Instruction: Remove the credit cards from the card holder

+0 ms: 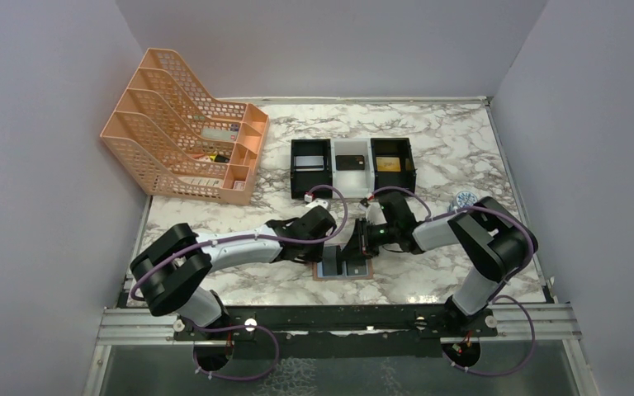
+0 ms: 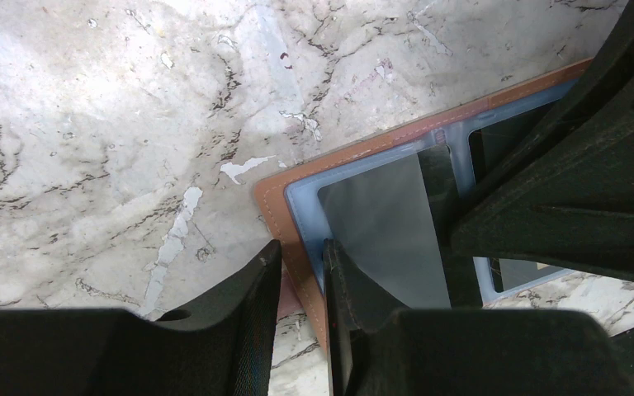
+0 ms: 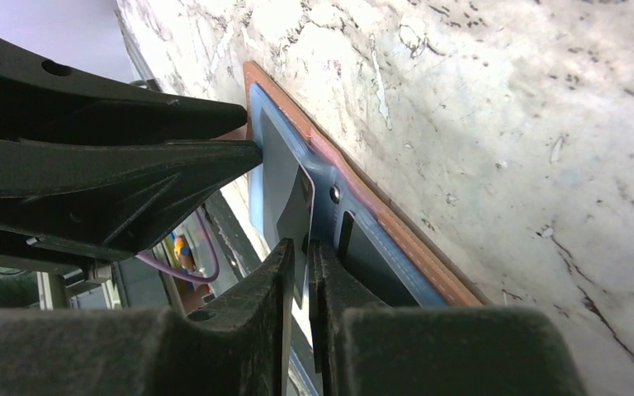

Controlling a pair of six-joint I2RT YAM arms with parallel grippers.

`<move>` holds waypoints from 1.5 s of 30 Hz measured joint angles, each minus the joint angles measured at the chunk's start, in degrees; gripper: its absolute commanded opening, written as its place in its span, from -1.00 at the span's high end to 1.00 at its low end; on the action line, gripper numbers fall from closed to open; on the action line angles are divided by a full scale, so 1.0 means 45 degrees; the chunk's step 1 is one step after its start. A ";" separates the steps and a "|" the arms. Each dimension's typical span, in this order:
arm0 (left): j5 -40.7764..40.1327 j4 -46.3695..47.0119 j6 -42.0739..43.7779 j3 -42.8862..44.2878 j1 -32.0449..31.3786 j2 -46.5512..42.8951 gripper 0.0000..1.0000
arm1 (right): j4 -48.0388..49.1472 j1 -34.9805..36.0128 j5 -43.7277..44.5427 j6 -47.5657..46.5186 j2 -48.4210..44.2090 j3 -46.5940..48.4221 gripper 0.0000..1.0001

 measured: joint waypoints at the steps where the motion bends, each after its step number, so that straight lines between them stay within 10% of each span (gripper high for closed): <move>1: -0.0034 -0.0005 0.0015 0.0015 -0.0019 0.0010 0.51 | 0.0044 0.0000 -0.0005 0.0005 0.0049 0.0000 0.72; 18: -0.0330 -0.0039 0.0015 0.0024 -0.0131 0.0019 0.50 | -0.0831 0.0000 0.0636 -0.0185 -0.1229 -0.0209 0.98; 32: -0.0471 -0.0767 -0.0432 0.0087 -0.0223 -0.0981 0.03 | -0.0884 -0.0024 0.0782 -0.0087 -0.1506 -0.0578 0.98; 45: 0.1404 0.1987 -0.1491 -0.0602 -0.0243 -0.0971 0.25 | -0.0685 -0.0058 0.0787 0.0141 -0.1501 -0.0733 0.97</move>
